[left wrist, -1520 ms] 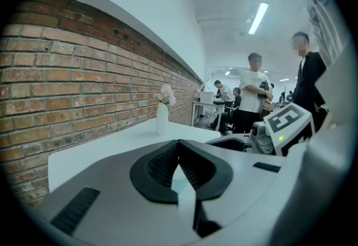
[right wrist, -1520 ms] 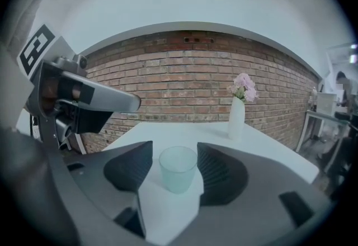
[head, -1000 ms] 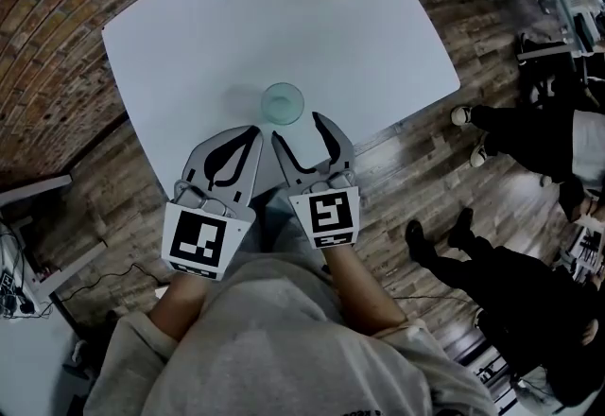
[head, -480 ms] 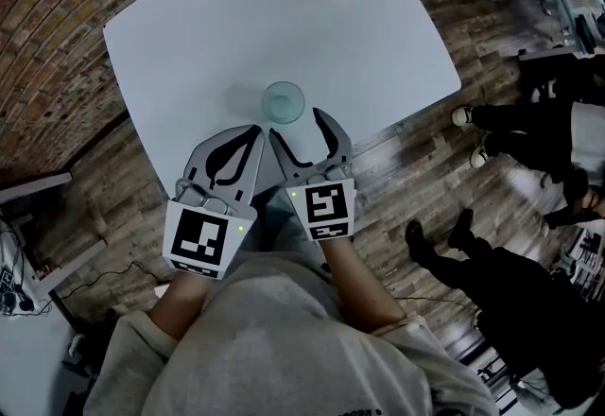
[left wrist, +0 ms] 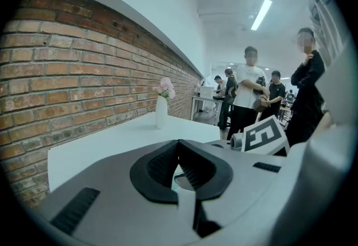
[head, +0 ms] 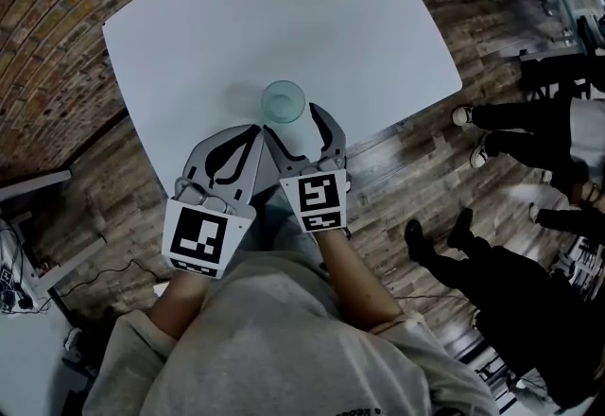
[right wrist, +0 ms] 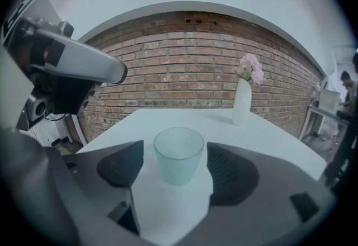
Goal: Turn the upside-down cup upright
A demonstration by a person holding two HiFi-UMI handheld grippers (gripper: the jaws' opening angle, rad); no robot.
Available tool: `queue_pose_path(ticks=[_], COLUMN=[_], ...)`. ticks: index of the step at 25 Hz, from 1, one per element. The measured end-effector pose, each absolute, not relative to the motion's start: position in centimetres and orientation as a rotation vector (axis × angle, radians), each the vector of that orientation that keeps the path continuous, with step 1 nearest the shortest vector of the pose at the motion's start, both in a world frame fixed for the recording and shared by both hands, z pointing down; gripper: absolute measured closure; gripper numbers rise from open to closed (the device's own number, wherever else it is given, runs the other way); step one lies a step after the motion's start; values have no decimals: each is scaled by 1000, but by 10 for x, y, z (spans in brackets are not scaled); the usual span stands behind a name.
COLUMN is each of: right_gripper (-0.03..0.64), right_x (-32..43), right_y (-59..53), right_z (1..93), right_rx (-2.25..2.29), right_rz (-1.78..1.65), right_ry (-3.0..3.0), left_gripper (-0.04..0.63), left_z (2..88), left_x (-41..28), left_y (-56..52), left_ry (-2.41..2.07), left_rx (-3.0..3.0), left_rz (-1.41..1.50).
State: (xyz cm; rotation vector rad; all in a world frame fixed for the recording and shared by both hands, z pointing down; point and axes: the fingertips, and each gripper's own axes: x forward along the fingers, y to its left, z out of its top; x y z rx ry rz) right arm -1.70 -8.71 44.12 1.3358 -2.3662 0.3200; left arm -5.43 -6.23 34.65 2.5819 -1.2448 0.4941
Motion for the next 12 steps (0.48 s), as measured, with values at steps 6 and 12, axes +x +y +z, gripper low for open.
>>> queue_pose_path(ticks=[6,12], right_gripper=[257,244], right_x=[-19,-20], right_y=[-94,-101], right_z=[451,460], right_rx=[1338,1342], right_rz=[341,361], right_ry=[-2348,-2337], left_gripper=[586,586], left_z=[350,352], left_x=[-57,-58], left_y=[-63,-65], left_ry=[-1249,-1244], left_rx=[2573,2561], left_rz=[502,508])
